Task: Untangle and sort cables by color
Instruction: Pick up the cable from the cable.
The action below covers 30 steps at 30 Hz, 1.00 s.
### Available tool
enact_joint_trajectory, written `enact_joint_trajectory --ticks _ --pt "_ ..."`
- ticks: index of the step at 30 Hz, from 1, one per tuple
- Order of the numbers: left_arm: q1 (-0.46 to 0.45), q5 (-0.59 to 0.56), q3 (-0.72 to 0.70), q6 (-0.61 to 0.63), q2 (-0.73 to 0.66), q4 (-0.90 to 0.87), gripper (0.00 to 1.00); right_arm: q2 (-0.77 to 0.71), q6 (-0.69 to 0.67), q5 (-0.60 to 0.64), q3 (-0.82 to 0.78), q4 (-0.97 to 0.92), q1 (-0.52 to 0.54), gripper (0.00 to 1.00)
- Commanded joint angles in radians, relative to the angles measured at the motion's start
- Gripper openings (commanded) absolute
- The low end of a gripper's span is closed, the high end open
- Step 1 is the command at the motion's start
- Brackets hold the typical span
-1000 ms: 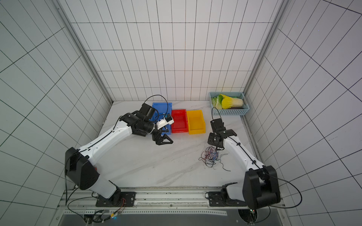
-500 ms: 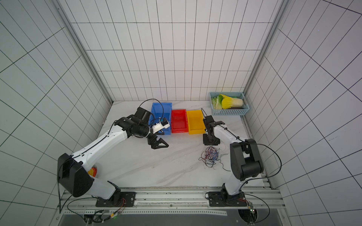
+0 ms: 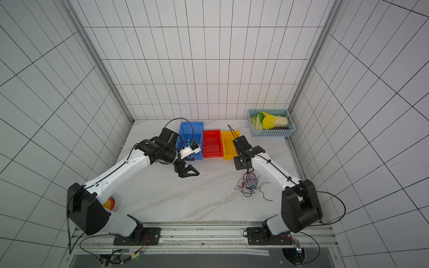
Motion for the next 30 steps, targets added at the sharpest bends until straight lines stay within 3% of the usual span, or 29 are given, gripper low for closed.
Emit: enact_joint_trajectory --ticks 1,5,15,24,30 --pt "0.018 0.044 0.031 0.024 -0.020 -0.033 0.96 -0.097 -0.020 0.011 -0.011 -0.002 0.014 0.00" --pt "0.054 0.178 0.083 0.095 -0.013 -0.093 0.97 -0.204 -0.044 -0.038 0.004 -0.007 0.043 0.00" --pt "-0.027 0.264 0.257 0.136 0.097 -0.070 0.97 -0.382 -0.098 -0.131 0.109 -0.006 0.104 0.00" --pt "-0.131 0.288 0.456 0.057 0.251 -0.010 0.98 -0.461 -0.041 -0.198 0.253 -0.004 0.109 0.00" --pt "-0.144 0.305 0.542 -0.035 0.331 0.083 0.98 -0.475 -0.002 -0.282 0.322 0.008 0.111 0.00"
